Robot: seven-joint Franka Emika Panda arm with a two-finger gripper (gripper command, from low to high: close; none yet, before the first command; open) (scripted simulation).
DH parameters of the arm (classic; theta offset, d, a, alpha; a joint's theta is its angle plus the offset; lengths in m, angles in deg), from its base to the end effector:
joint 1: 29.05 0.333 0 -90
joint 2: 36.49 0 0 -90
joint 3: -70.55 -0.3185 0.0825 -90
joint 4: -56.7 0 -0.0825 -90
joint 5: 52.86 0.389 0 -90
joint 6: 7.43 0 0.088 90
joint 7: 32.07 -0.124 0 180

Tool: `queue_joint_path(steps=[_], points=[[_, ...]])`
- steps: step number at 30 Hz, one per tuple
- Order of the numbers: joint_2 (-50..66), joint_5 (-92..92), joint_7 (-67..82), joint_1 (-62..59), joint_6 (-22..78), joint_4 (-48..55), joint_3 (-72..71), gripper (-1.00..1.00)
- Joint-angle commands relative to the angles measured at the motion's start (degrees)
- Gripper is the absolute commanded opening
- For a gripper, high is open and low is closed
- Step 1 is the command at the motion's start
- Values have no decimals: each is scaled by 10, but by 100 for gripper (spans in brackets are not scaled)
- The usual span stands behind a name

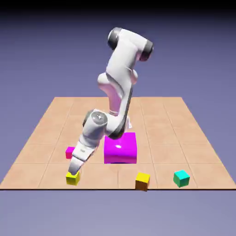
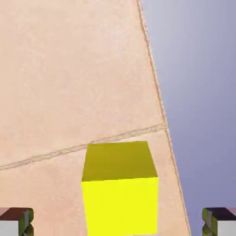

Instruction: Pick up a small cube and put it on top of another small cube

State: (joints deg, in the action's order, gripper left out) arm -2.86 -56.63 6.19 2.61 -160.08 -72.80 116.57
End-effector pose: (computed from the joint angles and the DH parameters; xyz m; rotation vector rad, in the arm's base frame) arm 0.5175 -0.1572 0.1613 2.6331 0.7593 -0.2972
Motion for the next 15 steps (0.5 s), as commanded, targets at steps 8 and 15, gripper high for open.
queue_joint_path(steps=[8, 15], points=[[68, 26, 11, -64, -57, 20, -55, -100], [-39, -93, -3, 71, 6, 11, -76, -100]])
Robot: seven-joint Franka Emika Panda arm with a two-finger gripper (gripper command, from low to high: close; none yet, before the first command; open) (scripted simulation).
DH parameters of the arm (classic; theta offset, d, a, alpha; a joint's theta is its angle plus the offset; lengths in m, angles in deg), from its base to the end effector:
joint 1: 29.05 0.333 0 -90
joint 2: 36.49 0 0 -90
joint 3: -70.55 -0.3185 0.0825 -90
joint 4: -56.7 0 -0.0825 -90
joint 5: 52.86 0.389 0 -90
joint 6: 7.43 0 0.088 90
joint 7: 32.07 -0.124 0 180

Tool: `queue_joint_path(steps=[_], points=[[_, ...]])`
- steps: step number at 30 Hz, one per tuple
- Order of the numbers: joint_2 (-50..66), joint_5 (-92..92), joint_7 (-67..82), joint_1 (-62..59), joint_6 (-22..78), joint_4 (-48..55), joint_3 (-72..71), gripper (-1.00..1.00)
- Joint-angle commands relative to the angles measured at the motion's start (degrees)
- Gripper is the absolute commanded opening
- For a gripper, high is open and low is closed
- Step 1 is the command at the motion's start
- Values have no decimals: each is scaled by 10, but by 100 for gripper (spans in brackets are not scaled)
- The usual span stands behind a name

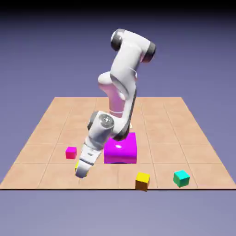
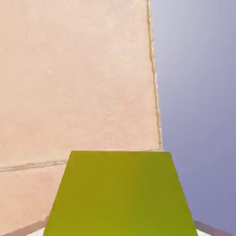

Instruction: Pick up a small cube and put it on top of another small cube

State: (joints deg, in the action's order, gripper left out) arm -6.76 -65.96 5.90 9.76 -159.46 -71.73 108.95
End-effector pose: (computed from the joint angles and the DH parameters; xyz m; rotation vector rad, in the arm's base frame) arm 0.5466 -0.0090 0.1650 2.4473 1.2434 -0.2227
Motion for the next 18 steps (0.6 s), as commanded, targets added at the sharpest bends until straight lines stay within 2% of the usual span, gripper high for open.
queue_joint_path(steps=[1, 10, 15, 16, 18], points=[[-10, -25, -1, 19, 1, 3, -20, -100], [-90, -215, -7, 164, 12, 24, -175, -100], [12, -224, -26, 143, -64, 55, -169, -100], [12, -224, -26, 143, -64, 55, -169, 100], [-9, -222, -22, 148, -48, 49, -170, 100]])
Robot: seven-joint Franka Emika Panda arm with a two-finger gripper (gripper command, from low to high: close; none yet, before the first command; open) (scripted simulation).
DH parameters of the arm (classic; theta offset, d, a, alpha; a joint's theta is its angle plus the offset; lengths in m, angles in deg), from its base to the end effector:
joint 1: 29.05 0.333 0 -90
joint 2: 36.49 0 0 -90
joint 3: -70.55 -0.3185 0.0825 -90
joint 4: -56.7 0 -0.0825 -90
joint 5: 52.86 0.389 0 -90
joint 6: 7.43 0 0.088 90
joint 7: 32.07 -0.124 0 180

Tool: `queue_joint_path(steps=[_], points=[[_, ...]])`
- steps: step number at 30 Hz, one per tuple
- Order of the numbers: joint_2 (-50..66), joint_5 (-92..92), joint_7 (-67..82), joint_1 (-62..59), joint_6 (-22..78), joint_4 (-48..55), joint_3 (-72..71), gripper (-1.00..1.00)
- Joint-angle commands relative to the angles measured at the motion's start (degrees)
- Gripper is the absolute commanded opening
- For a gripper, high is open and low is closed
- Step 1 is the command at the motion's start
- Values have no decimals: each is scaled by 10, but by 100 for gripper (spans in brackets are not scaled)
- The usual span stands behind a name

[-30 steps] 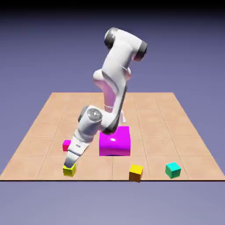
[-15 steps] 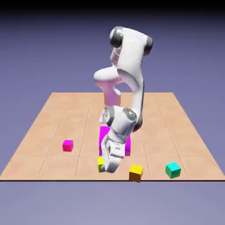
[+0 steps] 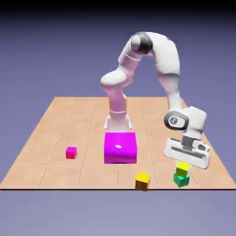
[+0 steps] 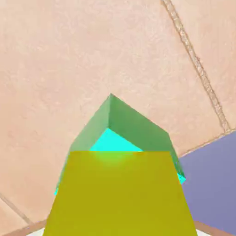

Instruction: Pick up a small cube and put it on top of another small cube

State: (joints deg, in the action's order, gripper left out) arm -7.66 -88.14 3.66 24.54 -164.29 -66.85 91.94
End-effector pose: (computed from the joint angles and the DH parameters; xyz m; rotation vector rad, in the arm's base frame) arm 0.4810 0.3184 0.1627 1.6790 2.1169 0.0694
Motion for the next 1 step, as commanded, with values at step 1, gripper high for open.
queue_joint_path(steps=[1], points=[[-21, 2, 4, 4, 16, -6, -1, 100]])
